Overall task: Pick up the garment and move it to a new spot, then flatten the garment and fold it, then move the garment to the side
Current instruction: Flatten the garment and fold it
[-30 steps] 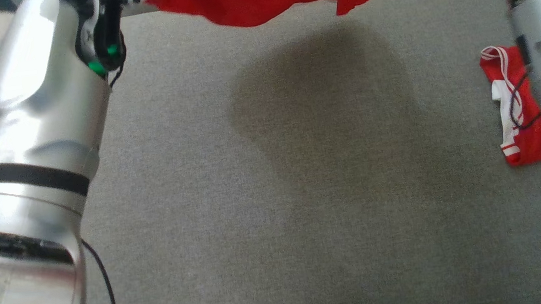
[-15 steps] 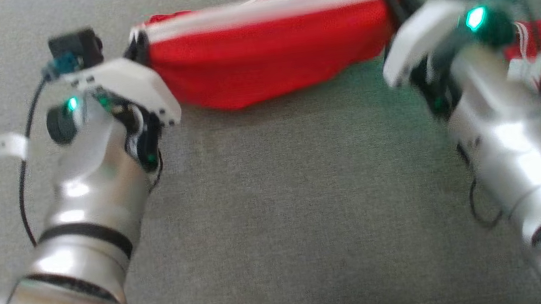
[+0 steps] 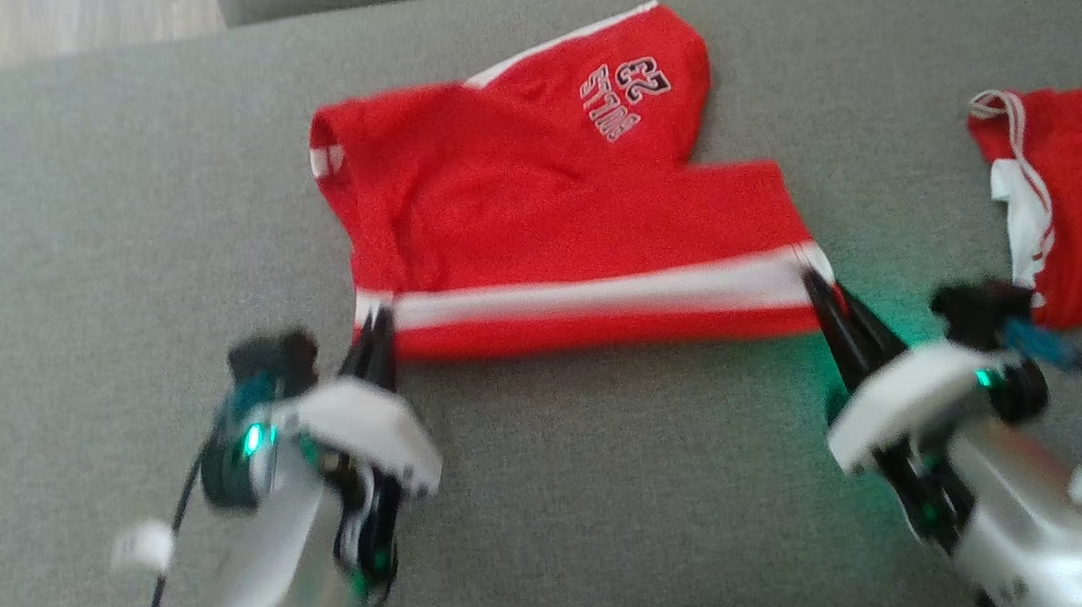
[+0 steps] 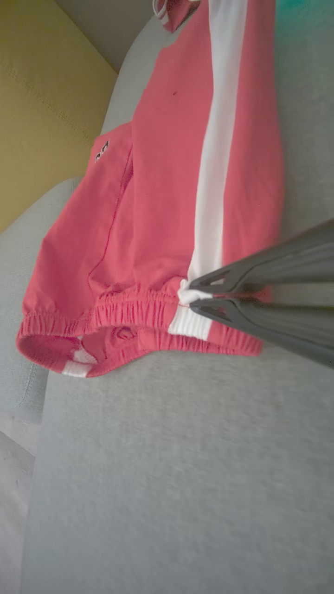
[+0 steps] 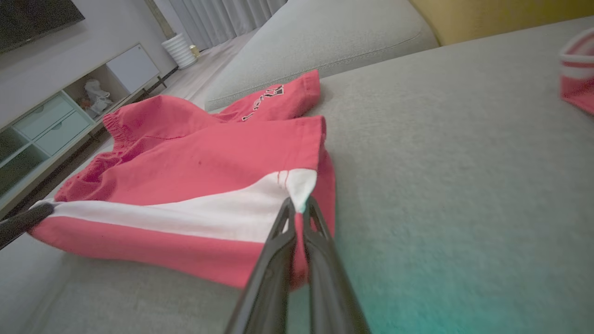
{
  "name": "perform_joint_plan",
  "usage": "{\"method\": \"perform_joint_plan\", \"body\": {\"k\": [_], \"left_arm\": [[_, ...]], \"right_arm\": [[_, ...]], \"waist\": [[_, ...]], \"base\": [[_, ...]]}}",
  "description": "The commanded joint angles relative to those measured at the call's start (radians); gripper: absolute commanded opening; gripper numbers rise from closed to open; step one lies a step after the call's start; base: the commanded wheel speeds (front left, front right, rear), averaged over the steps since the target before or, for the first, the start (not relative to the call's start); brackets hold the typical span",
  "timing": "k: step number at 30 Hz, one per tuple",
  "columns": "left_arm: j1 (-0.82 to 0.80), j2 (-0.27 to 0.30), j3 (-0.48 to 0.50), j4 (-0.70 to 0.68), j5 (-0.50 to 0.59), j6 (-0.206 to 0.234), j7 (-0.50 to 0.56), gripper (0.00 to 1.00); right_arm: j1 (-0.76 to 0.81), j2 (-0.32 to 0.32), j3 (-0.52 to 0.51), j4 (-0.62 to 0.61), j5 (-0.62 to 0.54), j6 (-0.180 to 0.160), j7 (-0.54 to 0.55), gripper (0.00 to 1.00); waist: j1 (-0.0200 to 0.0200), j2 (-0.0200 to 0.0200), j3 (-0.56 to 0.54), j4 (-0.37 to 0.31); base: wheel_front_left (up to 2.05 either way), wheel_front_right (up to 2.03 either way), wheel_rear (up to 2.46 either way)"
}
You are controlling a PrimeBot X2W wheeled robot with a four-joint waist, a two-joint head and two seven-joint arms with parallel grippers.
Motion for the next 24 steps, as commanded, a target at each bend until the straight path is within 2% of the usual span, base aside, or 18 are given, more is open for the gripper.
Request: {"method": "perform_joint_plan", "body": {"k": [1,5,9,12,13,16,20,24], "left_arm": [[0.044,0.049,0.053,-0.082,0.014,0.016,-0.006,0.0],[0.216,0.092,0.085,-0.238,0.037,0.039,-0.006,0.0],[0.333,0.123,0.097,-0.34,0.037,0.067,-0.006,0.0],[0.435,0.154,0.106,-0.448,0.03,0.104,0.007,0.0],[0.502,0.173,0.112,-0.53,0.024,0.131,0.025,0.0],[0.586,0.203,0.11,-0.657,0.025,0.172,0.065,0.0],[0.671,0.235,0.119,-0.8,0.02,0.225,0.117,0.0],[0.697,0.257,0.125,-0.885,0.019,0.251,0.153,0.0]], "right_arm": [[0.059,-0.021,-0.024,-0.074,-0.016,0.007,-0.017,0.0],[0.234,-0.042,-0.125,-0.24,-0.077,0.007,0.007,0.0],[0.372,-0.032,-0.216,-0.406,-0.142,0.007,0.068,0.0],[0.517,0.007,-0.306,-0.603,-0.215,0.007,0.16,0.0],[0.609,0.041,-0.351,-0.733,-0.263,0.007,0.236,0.0],[0.723,0.09,-0.403,-0.9,-0.315,0.007,0.344,0.0],[0.816,0.125,-0.448,-1.039,-0.345,0.007,0.437,0.0],[0.838,0.139,-0.473,-1.088,-0.345,0.007,0.477,0.0]], "waist": [[0.0,0.0,-0.031,-0.004],[0.0,0.0,-0.065,-0.002],[0.0,0.0,-0.09,0.0],[0.0,0.0,-0.11,0.001],[0.0,0.0,-0.124,-0.001],[0.0,0.0,-0.136,-0.001],[0.0,0.0,-0.146,-0.003],[0.0,0.0,-0.143,0.001]], "base": [[0.0,0.0,0.0],[0.0,0.0,0.0],[0.0,0.0,0.0],[0.0,0.0,0.0],[0.0,0.0,0.0],[0.0,0.0,0.0],[0.0,0.0,0.0],[0.0,0.0,0.0]]}}
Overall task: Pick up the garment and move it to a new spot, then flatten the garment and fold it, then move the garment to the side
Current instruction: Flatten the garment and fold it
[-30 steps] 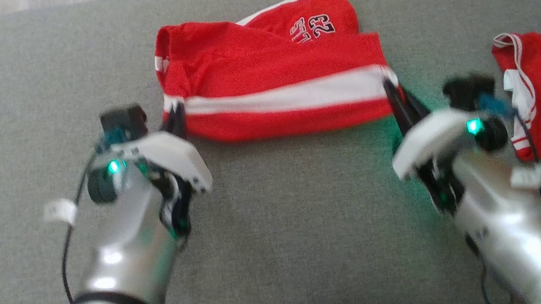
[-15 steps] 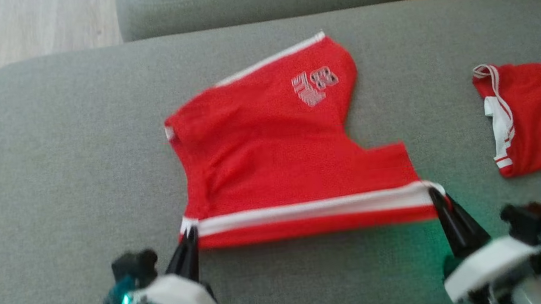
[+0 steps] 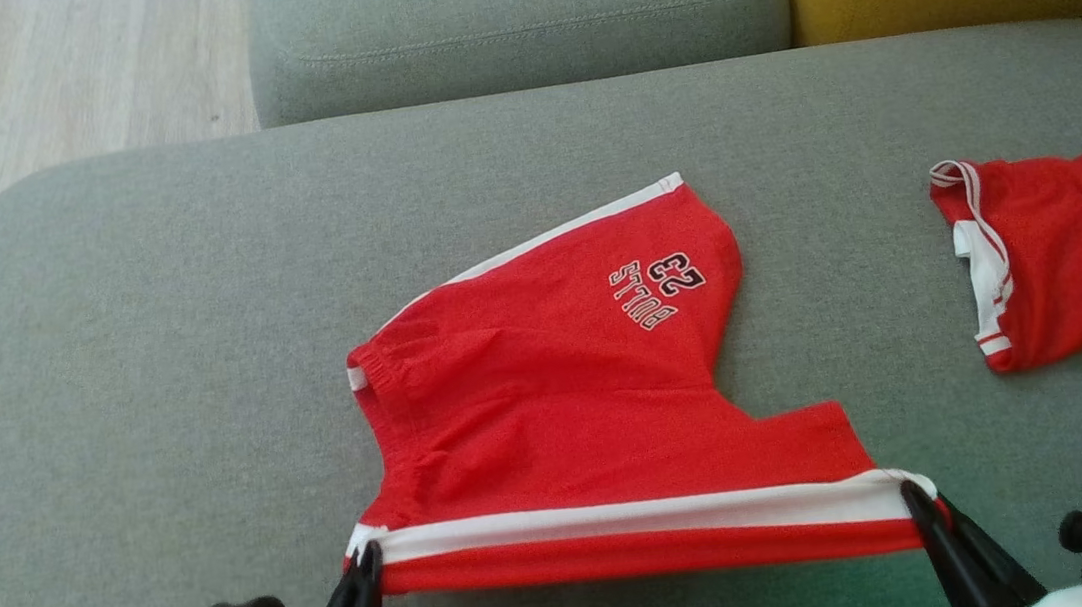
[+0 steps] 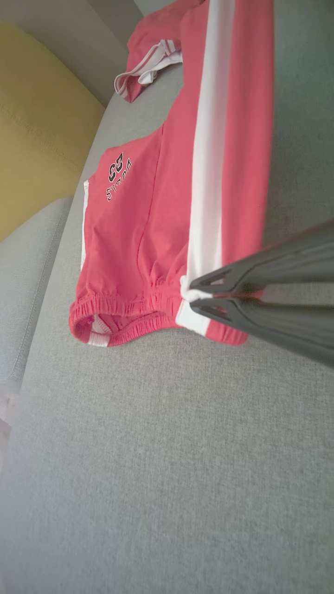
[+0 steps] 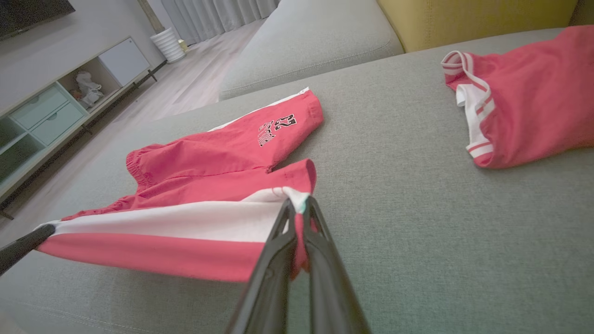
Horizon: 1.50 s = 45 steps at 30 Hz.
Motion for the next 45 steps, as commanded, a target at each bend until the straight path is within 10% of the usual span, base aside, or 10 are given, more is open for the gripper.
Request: {"method": "perform_joint_plan", "body": {"k": [1,12,35,36,37,38,39,40,45], "left_arm": [[-0.041,0.035,0.067,-0.038,-0.006,0.023,0.005,0.0],[-0.273,0.018,0.068,0.007,-0.062,-0.045,0.111,0.0],[-0.781,-0.107,0.093,0.459,-0.114,-0.191,0.056,0.0],[-0.785,-0.11,0.088,0.475,-0.116,-0.201,0.056,0.15],[-0.789,-0.114,0.085,0.491,-0.119,-0.209,0.055,0.7],[-0.793,-0.116,0.082,0.506,-0.119,-0.214,0.054,1.0],[-0.796,-0.12,0.079,0.516,-0.121,-0.219,0.051,1.0],[-0.797,-0.122,0.078,0.525,-0.121,-0.223,0.044,1.0],[-0.78,-0.127,0.095,0.549,-0.126,-0.229,-0.03,1.0]], "right_arm": [[-0.036,-0.017,-0.02,-0.044,-0.002,0.006,0.003,0.0],[-0.351,-0.093,-0.019,0.093,0.072,0.006,0.03,0.0],[-1.148,-0.248,0.264,0.815,0.222,0.006,-0.147,0.0],[-1.163,-0.245,0.278,0.841,0.233,0.006,-0.15,0.0],[-1.175,-0.244,0.292,0.865,0.243,0.006,-0.151,0.0],[-1.187,-0.244,0.302,0.888,0.251,0.006,-0.157,0.3],[-1.197,-0.244,0.312,0.907,0.256,0.006,-0.166,0.3],[-1.206,-0.243,0.323,0.918,0.263,0.006,-0.18,1.0],[-1.215,-0.248,0.358,0.948,0.249,0.006,-0.302,1.0]], "waist": [[0.0001,-0.0001,0.004,0.003],[0.0001,-0.0001,0.143,0.024],[0.0001,-0.0001,0.38,0.116],[0.0001,-0.0001,0.381,0.118],[0.0001,-0.0001,0.383,0.119],[0.0001,-0.0001,0.385,0.12],[0.0001,-0.0001,0.386,0.121],[0.0001,-0.0001,0.388,0.121],[0.0001,-0.0001,0.373,0.115]], "base": [[0.0,0.0,0.0],[0.0,0.0,0.0],[0.0,0.0,0.0],[0.0,0.0,0.0],[0.0,0.0,0.0],[0.0,0.0,0.0],[0.0,0.0,0.0],[0.0,0.0,0.0],[0.0,0.0,0.0]]}}
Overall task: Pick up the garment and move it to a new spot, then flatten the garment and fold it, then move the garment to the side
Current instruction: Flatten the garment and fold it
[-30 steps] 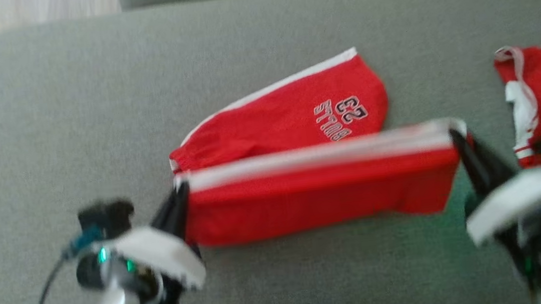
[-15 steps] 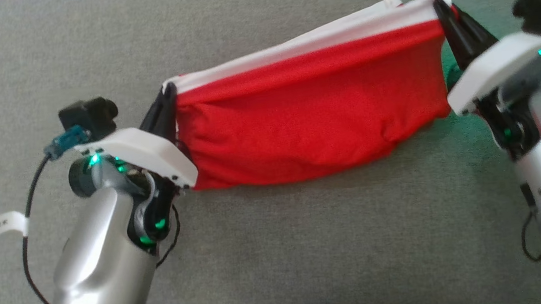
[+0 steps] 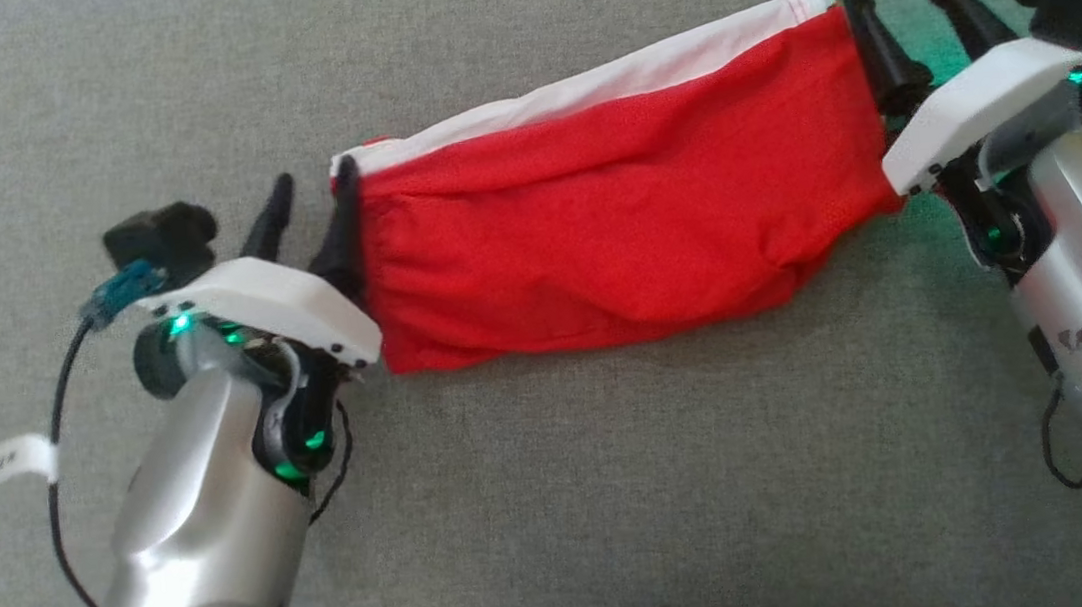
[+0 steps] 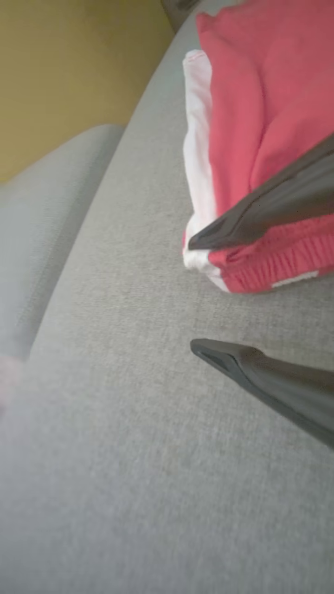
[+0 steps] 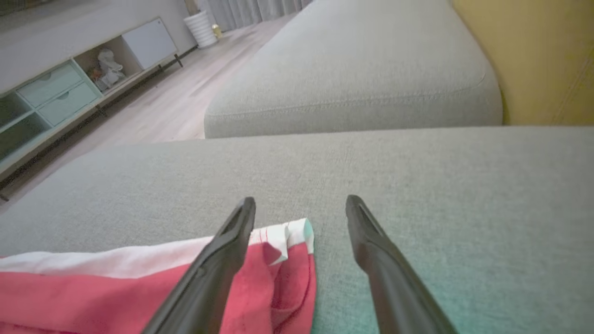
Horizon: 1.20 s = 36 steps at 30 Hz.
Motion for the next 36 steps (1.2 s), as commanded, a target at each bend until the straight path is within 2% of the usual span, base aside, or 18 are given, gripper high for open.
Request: {"method": "perform_joint_plan", "body": {"k": [1,6,13,18,25,36], "left_arm": [[-0.004,0.025,0.046,-0.025,-0.004,0.001,-0.029,1.0],[0.03,0.054,0.078,-0.081,0.052,0.039,-0.121,1.0],[0.121,0.083,0.149,-0.307,0.206,0.1,-0.137,1.0],[0.221,0.098,0.158,-0.418,0.299,0.127,-0.138,1.0],[0.348,0.11,0.13,-0.453,0.343,0.152,-0.138,1.0],[0.421,0.118,0.122,-0.443,0.339,0.165,-0.137,1.0]], "right_arm": [[-0.017,-0.001,0.007,-0.028,-0.012,0.007,-0.039,1.0],[0.025,-0.012,-0.026,-0.079,-0.093,0.007,-0.155,1.0],[0.197,0.007,-0.193,-0.28,-0.237,0.007,-0.182,1.0],[0.378,0.058,-0.291,-0.477,-0.336,0.007,-0.098,1.0],[0.611,0.131,-0.352,-0.698,-0.392,0.007,0.022,1.0],[0.745,0.185,-0.373,-0.825,-0.399,0.007,0.091,1.0]], "waist": [[-0.0001,0.0,-0.012,-0.004],[-0.0001,0.0,-0.051,-0.021],[-0.0001,0.0,-0.111,-0.049],[-0.0001,0.0,-0.15,-0.073],[-0.0001,0.0,-0.193,-0.091],[-0.0001,0.0,-0.213,-0.102]], "base": [[0.0,0.0,0.0],[0.0,0.0,0.0],[0.0,0.0,0.0],[0.0,0.0,0.0],[0.0,0.0,0.0],[0.0,0.0,0.0]]}}
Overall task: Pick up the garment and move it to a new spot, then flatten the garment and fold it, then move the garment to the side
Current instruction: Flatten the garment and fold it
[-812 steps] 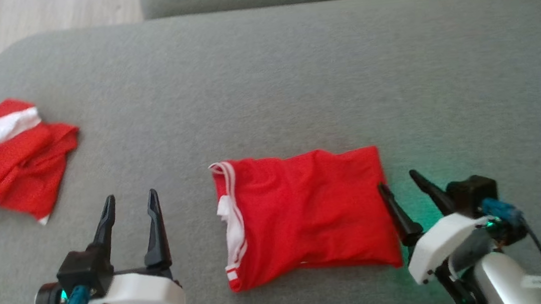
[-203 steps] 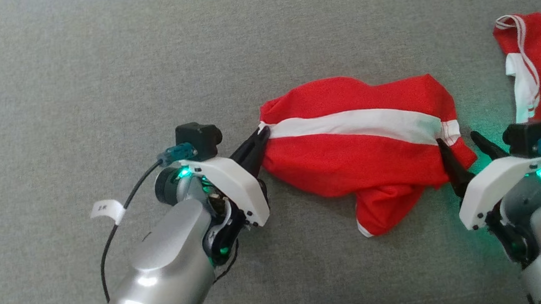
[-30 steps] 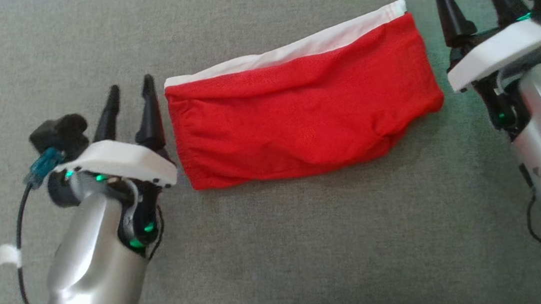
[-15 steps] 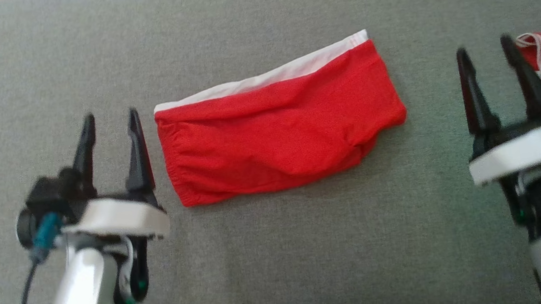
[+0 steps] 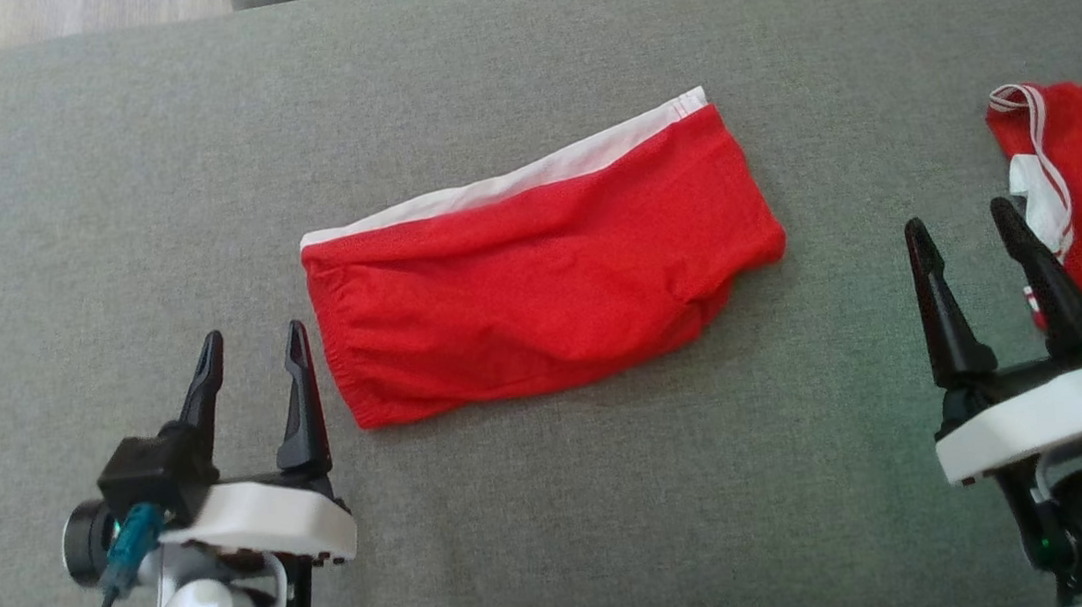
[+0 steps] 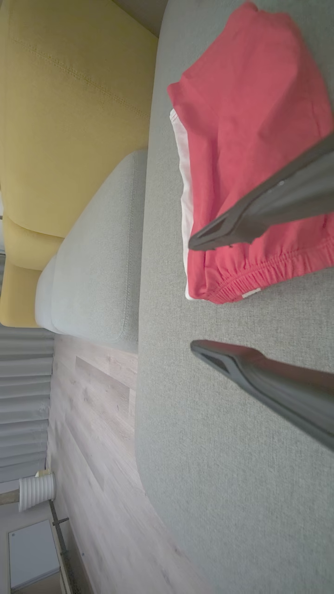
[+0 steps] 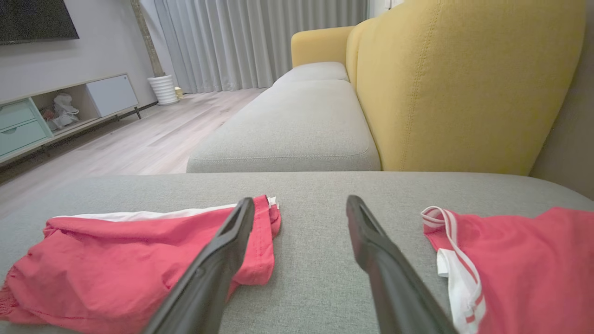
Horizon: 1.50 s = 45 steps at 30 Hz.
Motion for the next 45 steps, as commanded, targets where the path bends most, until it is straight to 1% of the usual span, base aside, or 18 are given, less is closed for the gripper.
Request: {"method": "perform_joint_plan", "body": {"k": [1,15,20,23,27,29,32,33,39,42,45], "left_arm": [[-0.02,0.024,0.041,-0.031,0.004,0.011,-0.005,1.0],[-0.019,0.025,0.032,-0.039,-0.007,0.014,0.0,1.0],[-0.027,0.022,0.032,-0.042,-0.01,0.017,-0.001,1.0],[-0.041,0.016,0.03,-0.049,-0.008,0.017,-0.002,1.0],[-0.067,0.001,0.023,-0.056,-0.003,0.014,-0.003,1.0],[-0.079,-0.007,0.021,-0.054,-0.002,0.011,-0.003,1.0],[-0.095,-0.019,0.021,-0.051,0.0,0.008,-0.004,1.0],[-0.095,-0.019,0.021,-0.051,0.0,0.008,-0.004,1.0],[-0.111,-0.047,0.02,-0.042,0.007,-0.003,-0.005,1.0],[-0.107,-0.053,0.03,-0.045,0.013,-0.007,-0.005,1.0],[-0.102,-0.06,0.038,-0.048,0.021,-0.01,-0.005,1.0]], "right_arm": [[-0.006,0.0,0.014,-0.045,-0.005,0.007,0.003,1.0],[-0.004,0.003,0.009,-0.056,-0.009,0.007,0.021,1.0],[-0.023,-0.007,0.006,-0.044,-0.009,0.007,0.032,1.0],[-0.062,-0.025,0.017,-0.013,-0.007,0.007,0.043,1.0],[-0.154,-0.053,0.059,0.092,0.004,0.007,0.05,1.0],[-0.211,-0.067,0.093,0.17,0.002,0.007,0.054,1.0],[-0.301,-0.066,0.147,0.304,0.018,0.007,0.051,1.0],[-0.301,-0.066,0.147,0.304,0.018,0.007,0.051,1.0],[-0.419,-0.031,0.213,0.561,0.041,0.007,0.05,1.0],[-0.44,-0.006,0.233,0.642,0.055,0.007,0.069,1.0],[-0.451,0.01,0.254,0.685,0.071,0.007,0.074,1.0]], "waist": [[0.0001,0.0,-0.003,-0.001],[0.0001,0.0,-0.003,-0.003],[0.0001,0.0,0.012,0.001],[0.0001,0.0,0.038,0.01],[0.0001,0.0,0.078,0.031],[0.0001,0.0,0.095,0.043],[0.0001,0.0,0.117,0.058],[0.0001,0.0,0.117,0.058],[0.0001,0.0,0.133,0.091],[0.0001,0.0,0.133,0.095],[0.0001,0.0,0.132,0.096]], "base": [[0.0,0.0,0.0],[0.0,0.0,0.0],[0.0,0.0,0.0],[0.0,0.0,0.0],[0.0,0.0,0.0],[0.0,0.0,0.0],[0.0,0.0,0.0],[0.0,0.0,0.0],[0.0,0.0,0.0],[0.0,0.0,0.0],[0.0,0.0,0.0]]}}
